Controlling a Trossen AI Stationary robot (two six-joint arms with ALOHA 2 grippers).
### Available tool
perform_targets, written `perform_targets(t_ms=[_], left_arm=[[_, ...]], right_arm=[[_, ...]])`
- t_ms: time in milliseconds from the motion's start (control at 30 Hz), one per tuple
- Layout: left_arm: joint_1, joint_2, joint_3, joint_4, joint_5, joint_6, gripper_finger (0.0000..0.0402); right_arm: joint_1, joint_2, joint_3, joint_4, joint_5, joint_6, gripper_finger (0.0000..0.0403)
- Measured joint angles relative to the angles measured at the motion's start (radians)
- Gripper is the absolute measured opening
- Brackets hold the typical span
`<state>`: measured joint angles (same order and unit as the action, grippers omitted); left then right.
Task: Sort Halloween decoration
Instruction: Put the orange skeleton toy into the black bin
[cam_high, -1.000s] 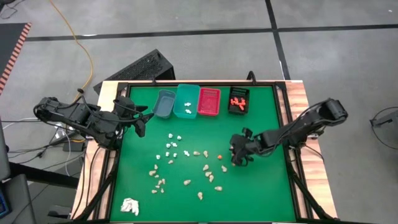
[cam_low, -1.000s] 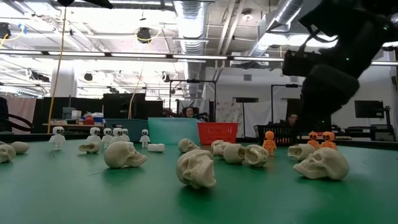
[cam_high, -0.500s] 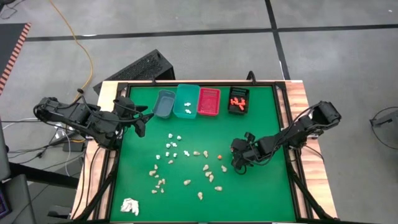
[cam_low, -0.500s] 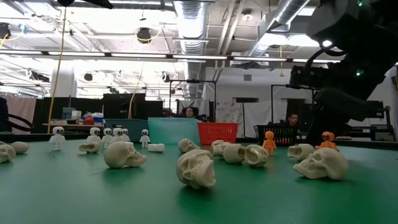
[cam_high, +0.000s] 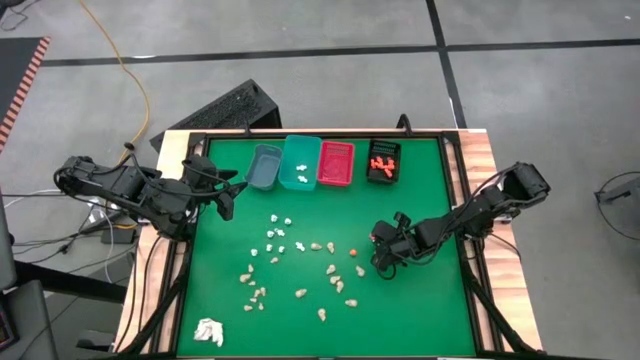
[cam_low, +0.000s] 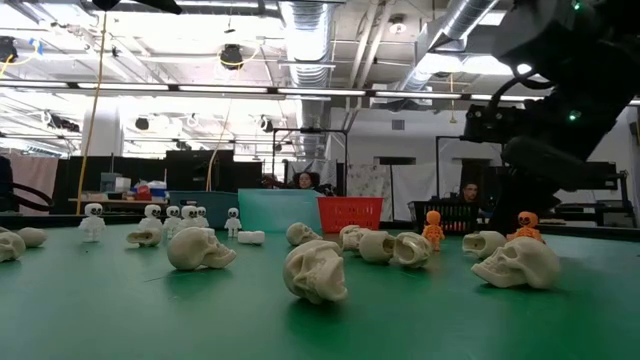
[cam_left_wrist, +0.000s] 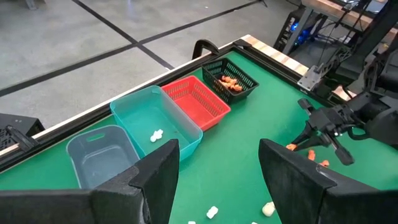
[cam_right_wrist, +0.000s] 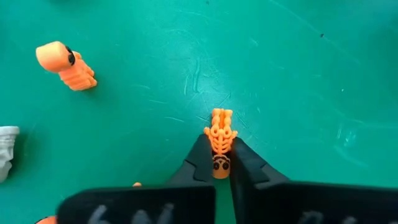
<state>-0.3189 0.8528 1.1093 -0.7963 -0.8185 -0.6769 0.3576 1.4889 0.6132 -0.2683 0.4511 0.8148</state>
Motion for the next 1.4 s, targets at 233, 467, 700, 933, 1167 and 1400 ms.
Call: perform_targets(t_ms=[233, 467, 700, 933, 1167, 1400], left_arm=[[0.000, 0.000, 0.000, 0.000, 0.000, 0.000, 0.0210], [0.000, 0.000, 0.000, 0.000, -0.001, 0.005, 0.0210], [0.000, 0.000, 0.000, 0.000, -0.001, 0.005, 0.0210], [0.000, 0.000, 0.000, 0.000, -0.001, 0.004, 0.0210], [0.000, 0.000, 0.000, 0.000, -0.001, 0.001, 0.0210], [0.000, 0.000, 0.000, 0.000, -0.007, 0.001, 0.0210]], right_arm=[[-0.031, -0.116, -0.003, 0.007, 0.000, -0.030, 0.0008], [-0.163, -0.252, -0.002, 0.008, 0.021, -0.090, 0.0010], [-0.398, -0.335, -0.001, 0.008, 0.075, -0.119, 0.0010], [-0.640, -0.338, -0.001, 0.007, 0.072, -0.120, 0.0011], [-0.783, -0.337, -0.001, 0.011, -0.025, -0.193, 0.0061], [-0.835, -0.337, -0.001, 0.016, -0.068, -0.222, 0.0155]])
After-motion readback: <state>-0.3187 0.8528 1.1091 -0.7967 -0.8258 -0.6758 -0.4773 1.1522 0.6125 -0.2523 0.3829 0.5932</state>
